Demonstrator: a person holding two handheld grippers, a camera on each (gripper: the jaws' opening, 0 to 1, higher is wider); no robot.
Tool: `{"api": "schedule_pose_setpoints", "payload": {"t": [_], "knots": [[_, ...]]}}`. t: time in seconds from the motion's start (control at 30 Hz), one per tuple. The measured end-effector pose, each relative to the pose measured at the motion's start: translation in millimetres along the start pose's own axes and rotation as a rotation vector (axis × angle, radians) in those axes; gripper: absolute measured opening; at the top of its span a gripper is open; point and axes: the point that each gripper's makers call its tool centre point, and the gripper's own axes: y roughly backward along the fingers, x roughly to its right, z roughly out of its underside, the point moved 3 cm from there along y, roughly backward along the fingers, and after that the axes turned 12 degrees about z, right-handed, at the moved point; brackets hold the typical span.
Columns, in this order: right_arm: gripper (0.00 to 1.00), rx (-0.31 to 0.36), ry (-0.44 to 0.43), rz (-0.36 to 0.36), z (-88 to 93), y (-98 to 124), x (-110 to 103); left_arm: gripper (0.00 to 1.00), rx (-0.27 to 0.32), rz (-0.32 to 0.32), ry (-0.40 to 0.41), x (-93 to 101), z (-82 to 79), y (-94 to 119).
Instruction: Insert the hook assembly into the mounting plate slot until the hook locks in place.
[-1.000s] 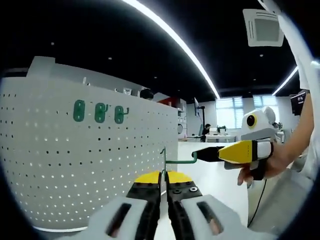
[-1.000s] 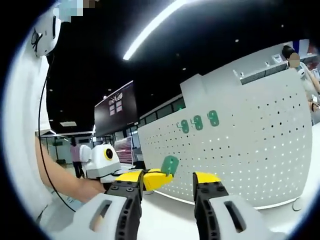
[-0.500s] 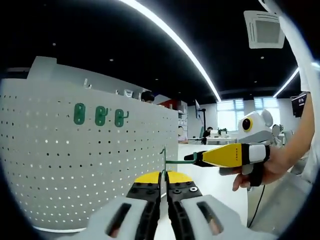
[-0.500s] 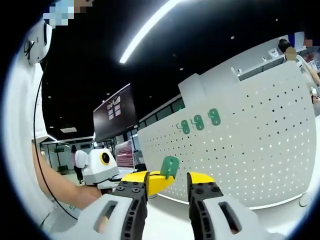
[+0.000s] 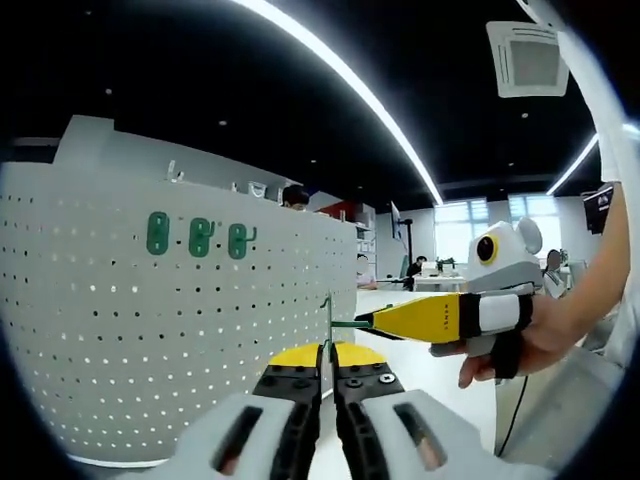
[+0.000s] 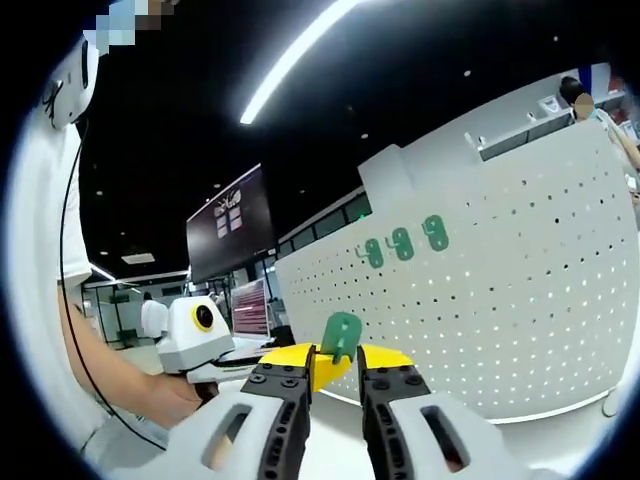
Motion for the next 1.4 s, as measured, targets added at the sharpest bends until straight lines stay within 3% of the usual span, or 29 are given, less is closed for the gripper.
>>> {"api": "schedule_pose_setpoints", "payload": {"t": [0.6,0.9,1.4], "knots": [[0.03,0.011,0.004,0.051,-2.9,-7,-1,0.02,0.007,0.01,-0.015,5.7,-6.4,-4],[0.02,0.023,-0.071,0.094,-6.7,-8,0,0.02,0.014,-0.013,-0.009,5.2,-9.1,-5],[0.02,0.025,-0.09,0.122,-9.9,-9,1,0.02,0.034,-0.045,0.04,5.8,-9.8,-6]]}}
